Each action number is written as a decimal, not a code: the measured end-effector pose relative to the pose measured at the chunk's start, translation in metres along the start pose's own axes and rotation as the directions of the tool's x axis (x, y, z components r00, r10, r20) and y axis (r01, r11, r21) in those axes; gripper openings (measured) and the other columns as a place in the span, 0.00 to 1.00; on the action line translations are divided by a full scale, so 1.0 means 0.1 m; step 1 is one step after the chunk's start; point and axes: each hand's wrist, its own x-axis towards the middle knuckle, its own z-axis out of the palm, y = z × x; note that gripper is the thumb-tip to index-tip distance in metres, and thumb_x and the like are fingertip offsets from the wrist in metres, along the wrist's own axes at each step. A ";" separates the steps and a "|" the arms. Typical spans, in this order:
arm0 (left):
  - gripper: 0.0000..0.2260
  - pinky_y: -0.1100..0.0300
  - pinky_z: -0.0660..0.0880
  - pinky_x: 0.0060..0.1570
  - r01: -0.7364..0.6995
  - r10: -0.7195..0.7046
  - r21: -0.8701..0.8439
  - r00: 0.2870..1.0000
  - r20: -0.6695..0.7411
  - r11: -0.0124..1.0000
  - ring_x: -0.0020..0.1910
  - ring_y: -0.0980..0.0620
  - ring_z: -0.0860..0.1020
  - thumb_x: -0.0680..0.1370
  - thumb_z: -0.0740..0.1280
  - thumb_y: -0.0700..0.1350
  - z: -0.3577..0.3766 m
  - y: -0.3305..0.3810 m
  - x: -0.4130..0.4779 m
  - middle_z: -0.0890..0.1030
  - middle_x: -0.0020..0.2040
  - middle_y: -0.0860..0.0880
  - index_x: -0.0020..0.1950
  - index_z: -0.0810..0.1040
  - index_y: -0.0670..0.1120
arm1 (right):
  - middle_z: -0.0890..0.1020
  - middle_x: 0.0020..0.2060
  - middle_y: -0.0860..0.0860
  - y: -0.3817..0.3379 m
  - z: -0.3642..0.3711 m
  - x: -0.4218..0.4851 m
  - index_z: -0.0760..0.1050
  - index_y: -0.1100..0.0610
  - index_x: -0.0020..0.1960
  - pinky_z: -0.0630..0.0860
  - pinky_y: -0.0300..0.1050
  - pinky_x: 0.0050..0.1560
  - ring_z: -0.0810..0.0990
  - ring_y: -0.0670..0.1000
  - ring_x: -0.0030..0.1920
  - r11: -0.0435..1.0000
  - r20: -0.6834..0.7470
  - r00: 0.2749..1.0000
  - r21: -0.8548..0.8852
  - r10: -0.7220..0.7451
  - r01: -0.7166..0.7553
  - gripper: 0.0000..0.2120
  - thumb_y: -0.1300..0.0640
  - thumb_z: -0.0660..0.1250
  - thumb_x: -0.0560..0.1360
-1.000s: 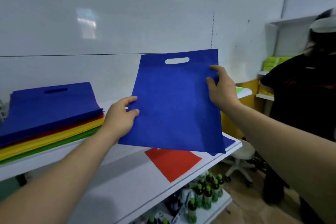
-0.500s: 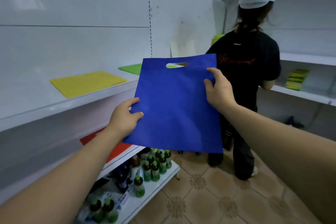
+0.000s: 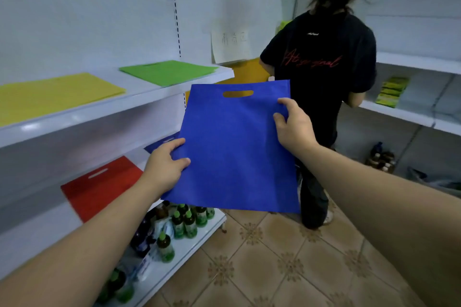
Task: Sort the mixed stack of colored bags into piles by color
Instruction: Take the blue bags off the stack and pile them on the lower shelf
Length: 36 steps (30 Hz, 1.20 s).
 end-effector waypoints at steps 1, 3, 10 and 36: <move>0.23 0.62 0.69 0.47 0.018 -0.018 -0.005 1.000 -0.001 1.000 0.50 0.53 0.73 0.76 0.67 0.36 0.03 -0.08 0.11 0.74 0.61 0.46 0.71 0.70 0.45 | 0.77 0.59 0.54 0.03 0.12 0.10 0.63 0.52 0.72 0.75 0.49 0.57 0.77 0.55 0.56 1.000 0.013 1.000 -0.006 0.003 -0.002 0.20 0.54 0.59 0.81; 0.23 0.62 0.70 0.44 0.061 -0.061 -0.024 0.998 -0.006 0.998 0.48 0.52 0.73 0.76 0.67 0.36 0.07 -0.25 0.37 0.75 0.60 0.45 0.71 0.70 0.46 | 0.76 0.60 0.54 0.09 0.40 0.30 0.63 0.52 0.72 0.75 0.48 0.56 0.77 0.55 0.56 1.000 0.033 0.999 -0.023 0.010 -0.010 0.20 0.54 0.59 0.81; 0.23 0.62 0.71 0.42 0.217 -0.217 -0.093 0.976 0.011 0.972 0.47 0.49 0.75 0.76 0.66 0.34 0.23 -0.75 1.18 0.76 0.61 0.43 0.71 0.69 0.45 | 0.73 0.66 0.51 0.32 1.36 0.94 0.63 0.52 0.72 0.70 0.38 0.52 0.75 0.52 0.61 0.994 0.090 0.993 -0.085 0.072 -0.064 0.20 0.54 0.59 0.81; 0.24 0.52 0.70 0.63 0.610 -0.580 -0.010 0.747 -0.326 0.792 0.65 0.42 0.72 0.77 0.66 0.37 1.35 -1.63 2.35 0.69 0.70 0.43 0.72 0.67 0.43 | 0.73 0.66 0.51 1.45 3.58 2.70 0.64 0.55 0.71 0.69 0.39 0.53 0.73 0.52 0.63 0.983 0.767 0.634 0.172 -0.096 -0.060 0.23 0.59 0.65 0.78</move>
